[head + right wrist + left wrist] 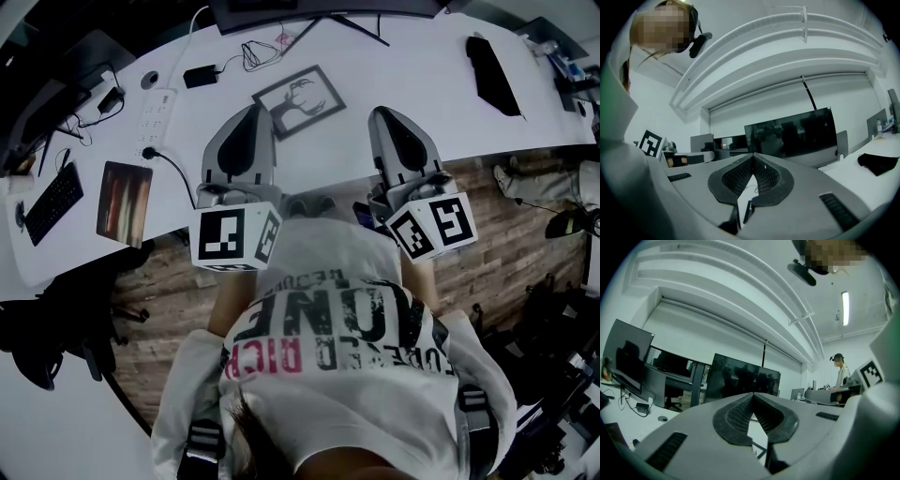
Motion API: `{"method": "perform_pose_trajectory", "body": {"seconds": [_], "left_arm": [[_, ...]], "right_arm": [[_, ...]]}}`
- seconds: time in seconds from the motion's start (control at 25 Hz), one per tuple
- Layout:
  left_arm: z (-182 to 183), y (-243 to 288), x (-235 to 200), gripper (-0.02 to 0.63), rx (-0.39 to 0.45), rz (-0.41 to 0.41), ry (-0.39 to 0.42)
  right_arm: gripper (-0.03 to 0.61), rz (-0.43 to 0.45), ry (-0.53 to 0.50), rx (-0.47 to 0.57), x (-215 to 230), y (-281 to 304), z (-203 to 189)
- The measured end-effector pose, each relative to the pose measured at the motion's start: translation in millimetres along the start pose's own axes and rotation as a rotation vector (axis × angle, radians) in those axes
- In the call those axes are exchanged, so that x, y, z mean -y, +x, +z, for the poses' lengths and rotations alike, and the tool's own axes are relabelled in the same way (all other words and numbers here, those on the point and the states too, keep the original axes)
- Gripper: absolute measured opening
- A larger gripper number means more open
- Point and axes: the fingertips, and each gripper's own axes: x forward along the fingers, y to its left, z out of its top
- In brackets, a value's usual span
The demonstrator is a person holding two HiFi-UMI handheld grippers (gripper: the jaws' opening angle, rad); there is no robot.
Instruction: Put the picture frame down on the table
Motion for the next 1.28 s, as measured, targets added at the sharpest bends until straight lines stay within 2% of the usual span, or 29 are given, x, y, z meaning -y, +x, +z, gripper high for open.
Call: {"method": "perform_pose_trajectory", "body": {"seconds": [1.28], "left_arm": [[-1,10,6,0.002,0.007,-0.038,-0.004]], "right_arm": [[0.0,0.004,-0.012,-0.007,7,4,-1]]}}
